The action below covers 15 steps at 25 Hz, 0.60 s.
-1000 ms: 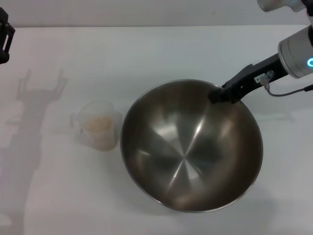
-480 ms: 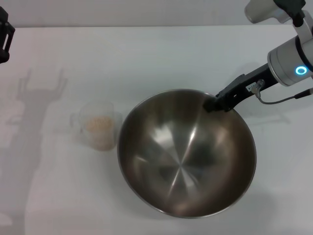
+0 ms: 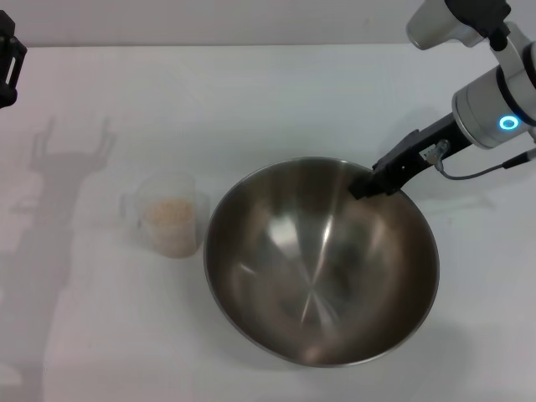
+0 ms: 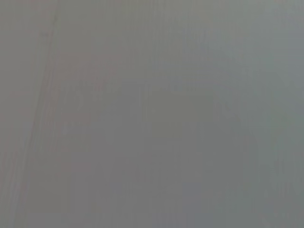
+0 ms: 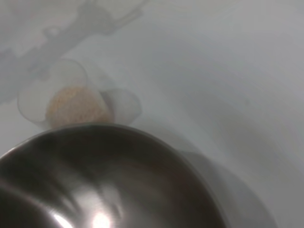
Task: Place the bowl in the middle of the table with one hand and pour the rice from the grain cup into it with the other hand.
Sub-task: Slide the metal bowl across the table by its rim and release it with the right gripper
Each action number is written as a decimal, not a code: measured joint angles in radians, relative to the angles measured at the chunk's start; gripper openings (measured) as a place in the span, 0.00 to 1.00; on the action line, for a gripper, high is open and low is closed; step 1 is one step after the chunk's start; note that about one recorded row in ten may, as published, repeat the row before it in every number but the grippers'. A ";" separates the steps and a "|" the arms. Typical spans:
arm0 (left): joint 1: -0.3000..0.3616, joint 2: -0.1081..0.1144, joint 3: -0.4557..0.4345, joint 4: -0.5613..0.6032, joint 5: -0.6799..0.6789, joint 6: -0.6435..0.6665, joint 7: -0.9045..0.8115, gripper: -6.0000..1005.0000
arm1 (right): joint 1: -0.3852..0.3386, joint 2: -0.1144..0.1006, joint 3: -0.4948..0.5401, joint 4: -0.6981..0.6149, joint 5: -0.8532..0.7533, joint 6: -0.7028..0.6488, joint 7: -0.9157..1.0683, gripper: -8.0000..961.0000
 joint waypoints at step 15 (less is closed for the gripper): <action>0.009 0.000 -0.001 0.002 0.000 0.005 0.001 0.83 | -0.002 0.004 -0.045 -0.141 0.013 -0.047 -0.021 0.45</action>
